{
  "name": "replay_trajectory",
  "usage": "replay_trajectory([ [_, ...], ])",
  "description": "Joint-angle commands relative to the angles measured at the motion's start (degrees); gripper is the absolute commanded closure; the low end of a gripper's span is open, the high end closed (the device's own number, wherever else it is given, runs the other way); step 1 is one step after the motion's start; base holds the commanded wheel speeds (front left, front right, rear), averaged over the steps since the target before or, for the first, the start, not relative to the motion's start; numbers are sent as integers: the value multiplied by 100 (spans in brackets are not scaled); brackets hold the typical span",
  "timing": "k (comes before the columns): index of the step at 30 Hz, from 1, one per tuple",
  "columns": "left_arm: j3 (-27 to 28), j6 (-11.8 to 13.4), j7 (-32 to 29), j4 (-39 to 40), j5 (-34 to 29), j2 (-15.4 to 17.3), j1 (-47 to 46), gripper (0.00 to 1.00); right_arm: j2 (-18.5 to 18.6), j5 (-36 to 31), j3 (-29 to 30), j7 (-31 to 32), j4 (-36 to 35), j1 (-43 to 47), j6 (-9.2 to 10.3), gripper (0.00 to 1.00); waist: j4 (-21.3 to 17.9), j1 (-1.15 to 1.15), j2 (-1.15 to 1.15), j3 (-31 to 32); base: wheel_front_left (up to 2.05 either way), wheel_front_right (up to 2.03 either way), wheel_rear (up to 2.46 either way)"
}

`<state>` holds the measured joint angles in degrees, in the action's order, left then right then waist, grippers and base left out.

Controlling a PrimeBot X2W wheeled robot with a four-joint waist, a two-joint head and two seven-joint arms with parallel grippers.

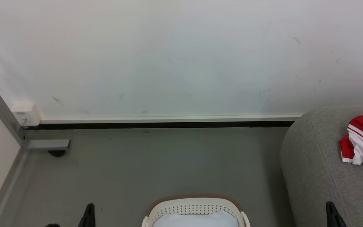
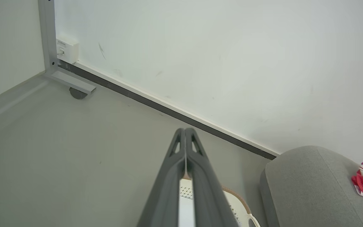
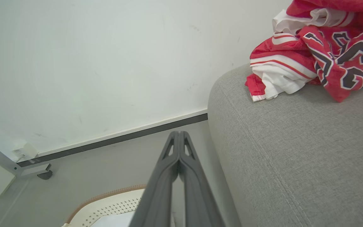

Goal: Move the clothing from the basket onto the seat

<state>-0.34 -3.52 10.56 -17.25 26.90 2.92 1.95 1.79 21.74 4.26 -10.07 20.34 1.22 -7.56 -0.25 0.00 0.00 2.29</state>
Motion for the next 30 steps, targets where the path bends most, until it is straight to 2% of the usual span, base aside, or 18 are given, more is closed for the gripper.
replay_trajectory([
  [1, 56, 3, -71, 143, 323, 33, -164, 100, 45, 337, 31, 53, -122, -196, 2, 100, 0, 0, 0, -4, 0, 0, 0],
  [16, 181, 48, -407, 342, 1642, 28, -282, 100, 65, 1755, 70, 385, -227, -344, 4, 100, 3, 0, 0, -34, 0, 0, 0],
  [30, 287, 64, -661, 461, 2611, 25, -388, 100, 88, 2810, 97, 637, -295, -456, 5, 100, 6, 0, 0, -59, 0, 0, 0],
])
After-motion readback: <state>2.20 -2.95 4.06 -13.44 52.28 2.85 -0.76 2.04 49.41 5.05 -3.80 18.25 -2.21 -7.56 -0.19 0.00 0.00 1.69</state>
